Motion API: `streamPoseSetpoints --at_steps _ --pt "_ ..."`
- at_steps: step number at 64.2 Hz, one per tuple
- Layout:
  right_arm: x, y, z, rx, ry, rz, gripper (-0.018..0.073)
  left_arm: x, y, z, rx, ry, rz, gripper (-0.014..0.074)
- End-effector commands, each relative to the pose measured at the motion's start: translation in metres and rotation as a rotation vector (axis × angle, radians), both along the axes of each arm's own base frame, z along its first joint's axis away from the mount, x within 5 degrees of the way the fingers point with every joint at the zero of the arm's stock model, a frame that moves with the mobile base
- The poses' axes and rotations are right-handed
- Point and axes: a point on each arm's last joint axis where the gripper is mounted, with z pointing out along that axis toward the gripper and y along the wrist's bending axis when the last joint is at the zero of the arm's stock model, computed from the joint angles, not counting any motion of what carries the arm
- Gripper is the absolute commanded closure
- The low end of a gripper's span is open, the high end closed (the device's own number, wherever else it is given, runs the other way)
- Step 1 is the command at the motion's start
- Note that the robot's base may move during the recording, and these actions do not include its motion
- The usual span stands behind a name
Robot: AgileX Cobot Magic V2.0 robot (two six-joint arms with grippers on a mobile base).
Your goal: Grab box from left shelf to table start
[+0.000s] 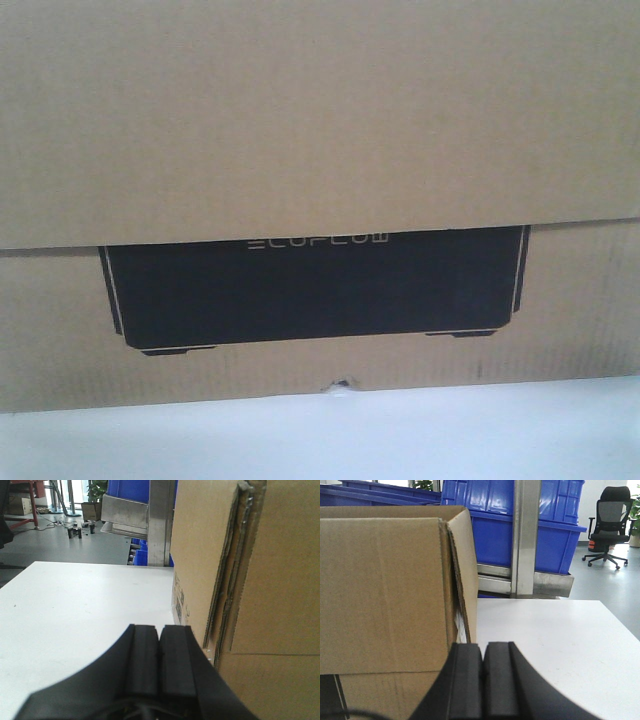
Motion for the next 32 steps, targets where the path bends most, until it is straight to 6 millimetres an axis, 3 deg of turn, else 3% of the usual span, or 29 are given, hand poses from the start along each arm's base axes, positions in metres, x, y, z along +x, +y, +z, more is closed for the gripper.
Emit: streamPoseSetpoints --at_steps 1,32 --pt "-0.0029 -0.0008 0.0144 -0.009 -0.118 -0.01 0.0508 -0.0013 0.0007 0.0089 -0.025 -0.09 0.003 0.0689" --pt "-0.0029 -0.0008 0.0144 -0.009 -0.118 -0.01 0.0508 -0.0013 0.0007 0.0089 -0.025 -0.09 0.003 0.0689"
